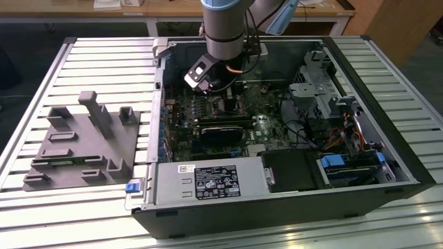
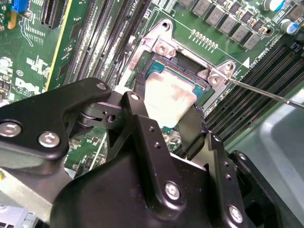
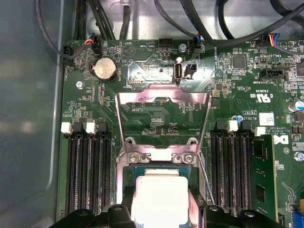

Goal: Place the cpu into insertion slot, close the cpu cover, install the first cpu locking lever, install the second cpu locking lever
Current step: 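Place the cpu into insertion slot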

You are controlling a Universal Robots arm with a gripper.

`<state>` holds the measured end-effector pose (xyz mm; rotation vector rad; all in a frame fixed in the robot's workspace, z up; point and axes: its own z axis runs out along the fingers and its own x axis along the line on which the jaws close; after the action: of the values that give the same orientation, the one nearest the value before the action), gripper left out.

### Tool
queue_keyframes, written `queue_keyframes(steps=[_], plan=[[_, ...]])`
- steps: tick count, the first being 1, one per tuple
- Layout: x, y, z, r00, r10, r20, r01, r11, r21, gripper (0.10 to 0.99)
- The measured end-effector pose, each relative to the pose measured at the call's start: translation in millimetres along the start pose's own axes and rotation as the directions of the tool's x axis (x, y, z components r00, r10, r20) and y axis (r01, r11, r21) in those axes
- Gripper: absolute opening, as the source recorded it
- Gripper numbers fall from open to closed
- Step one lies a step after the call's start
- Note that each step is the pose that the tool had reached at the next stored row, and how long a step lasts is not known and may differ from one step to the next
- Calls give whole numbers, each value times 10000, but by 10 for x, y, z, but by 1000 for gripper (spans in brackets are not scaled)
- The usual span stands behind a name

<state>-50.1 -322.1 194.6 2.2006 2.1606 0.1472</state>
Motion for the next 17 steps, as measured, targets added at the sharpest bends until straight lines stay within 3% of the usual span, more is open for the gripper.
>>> queue_keyframes(steps=[9, 12, 17], plan=[[1, 4, -34, 10000, 0, -2, 0, 10000, 0, 525], [1, 4, -35, 10000, 3, 3, -3, 9999, 135, 525], [1, 4, -34, 10000, 5, 4, -5, 9999, 160, 525]])
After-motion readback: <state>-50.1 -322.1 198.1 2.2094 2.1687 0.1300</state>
